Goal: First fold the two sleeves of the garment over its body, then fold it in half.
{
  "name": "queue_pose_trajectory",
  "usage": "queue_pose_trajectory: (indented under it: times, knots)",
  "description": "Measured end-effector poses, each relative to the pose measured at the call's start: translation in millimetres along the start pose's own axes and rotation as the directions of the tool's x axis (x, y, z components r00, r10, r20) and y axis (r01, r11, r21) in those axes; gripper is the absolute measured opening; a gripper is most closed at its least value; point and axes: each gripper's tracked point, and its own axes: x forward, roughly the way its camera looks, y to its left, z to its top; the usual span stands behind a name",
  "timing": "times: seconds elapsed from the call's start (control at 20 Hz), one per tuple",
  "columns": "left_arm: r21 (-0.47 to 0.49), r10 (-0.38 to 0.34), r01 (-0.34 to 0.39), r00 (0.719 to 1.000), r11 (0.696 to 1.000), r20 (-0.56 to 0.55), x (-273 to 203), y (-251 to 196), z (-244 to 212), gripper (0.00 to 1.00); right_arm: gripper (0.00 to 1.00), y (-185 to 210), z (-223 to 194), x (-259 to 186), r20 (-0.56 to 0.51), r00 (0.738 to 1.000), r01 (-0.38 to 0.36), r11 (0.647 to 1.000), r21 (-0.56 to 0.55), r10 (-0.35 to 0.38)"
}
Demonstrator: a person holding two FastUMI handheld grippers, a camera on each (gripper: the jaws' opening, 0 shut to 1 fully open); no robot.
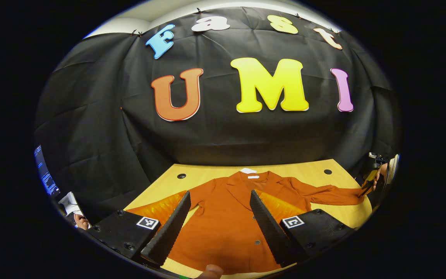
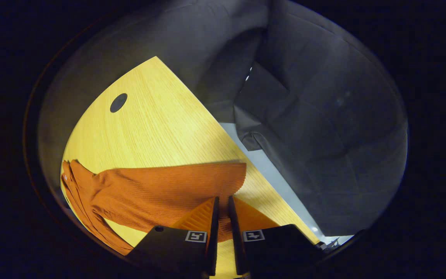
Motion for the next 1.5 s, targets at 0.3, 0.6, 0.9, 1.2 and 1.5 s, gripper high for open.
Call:
queue_pose_trajectory:
  times: [0.3, 0.6, 0.9, 1.2, 1.5]
  knots:
    - [-0.021, 0.016, -0.016, 1.000, 1.000, -0.012, 8, 32, -8, 1.00, 0.06, 10, 4, -12, 0.017, 0.999, -0.039, 0.999, -0.005, 0.039]
    - [-0.045, -0.052, 0.052, 0.999, 0.998, -0.005, 24, 45, -13, 0.99, 0.06, 45, 9, -75, 0.078, 0.990, -0.122, 0.992, 0.034, 0.119]
    - [-0.047, -0.142, 0.144, 0.989, 0.989, 0.028, 38, 53, -19, 1.00, 0.06, 170, 1, -175, 0.141, 0.954, -0.246, 0.961, -0.127, 0.263]
    - [-0.084, -0.179, 0.181, 0.983, 0.980, 0.032, 47, 83, -35, 1.00, 0.07, 347, -68, -234, 0.092, 0.908, -0.360, 0.873, -0.330, 0.409]
    - [-0.074, -0.142, 0.144, 0.990, 0.987, 0.023, 50, 136, -57, 1.00, 0.06, 530, -192, -213, -0.070, 0.879, -0.439, 0.741, -0.509, 0.472]
